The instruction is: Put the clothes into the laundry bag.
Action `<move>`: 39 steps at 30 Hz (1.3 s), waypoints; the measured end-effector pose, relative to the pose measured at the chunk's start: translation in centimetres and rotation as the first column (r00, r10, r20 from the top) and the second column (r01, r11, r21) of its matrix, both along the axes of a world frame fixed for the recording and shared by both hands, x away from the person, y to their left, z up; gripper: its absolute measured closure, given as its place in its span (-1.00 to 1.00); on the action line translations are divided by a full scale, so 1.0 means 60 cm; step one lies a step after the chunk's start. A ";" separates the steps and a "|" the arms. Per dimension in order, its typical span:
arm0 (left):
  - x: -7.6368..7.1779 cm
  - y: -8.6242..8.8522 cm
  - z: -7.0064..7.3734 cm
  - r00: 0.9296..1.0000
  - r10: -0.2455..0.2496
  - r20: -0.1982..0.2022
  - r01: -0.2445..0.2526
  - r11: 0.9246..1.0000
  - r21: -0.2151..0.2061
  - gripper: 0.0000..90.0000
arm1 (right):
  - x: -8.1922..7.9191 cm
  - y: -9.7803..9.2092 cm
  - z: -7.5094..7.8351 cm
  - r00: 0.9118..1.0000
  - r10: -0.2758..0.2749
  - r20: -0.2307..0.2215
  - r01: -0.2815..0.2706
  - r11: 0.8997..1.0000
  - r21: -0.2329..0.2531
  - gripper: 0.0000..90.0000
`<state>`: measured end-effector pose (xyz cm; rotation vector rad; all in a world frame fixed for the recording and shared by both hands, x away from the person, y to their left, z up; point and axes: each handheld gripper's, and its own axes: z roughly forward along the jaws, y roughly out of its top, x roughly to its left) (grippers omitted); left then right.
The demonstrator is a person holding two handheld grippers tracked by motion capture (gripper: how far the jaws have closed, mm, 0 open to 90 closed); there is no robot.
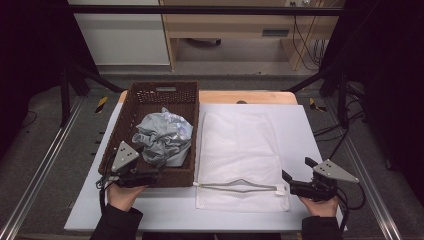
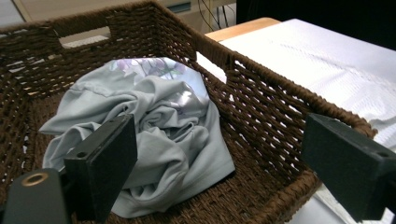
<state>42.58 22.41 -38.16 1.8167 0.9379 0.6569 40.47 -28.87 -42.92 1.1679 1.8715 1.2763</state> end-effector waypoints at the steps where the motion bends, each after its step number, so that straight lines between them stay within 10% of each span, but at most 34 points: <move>1: 0.000 0.000 0.000 1.000 0.000 0.000 0.000 1.000 0.000 -0.75 | 0.000 0.001 0.000 1.000 0.001 0.000 -0.001 1.000 0.002 -0.85; 18: 0.029 -0.011 0.037 0.999 0.009 0.035 -0.009 1.000 0.002 -0.75 | -0.004 0.024 0.008 1.000 0.029 0.006 -0.029 1.000 -0.008 -0.87; 31: 0.096 -0.028 0.066 0.998 0.045 0.048 -0.052 0.989 0.140 -0.71 | -0.002 0.027 0.007 1.000 0.024 0.002 -0.024 1.000 -0.015 -0.87; 39: 0.159 -0.017 0.059 0.995 0.091 -0.049 -0.081 0.980 0.179 -0.70 | 0.000 0.025 0.004 1.000 0.019 -0.009 -0.019 1.000 -0.013 -0.87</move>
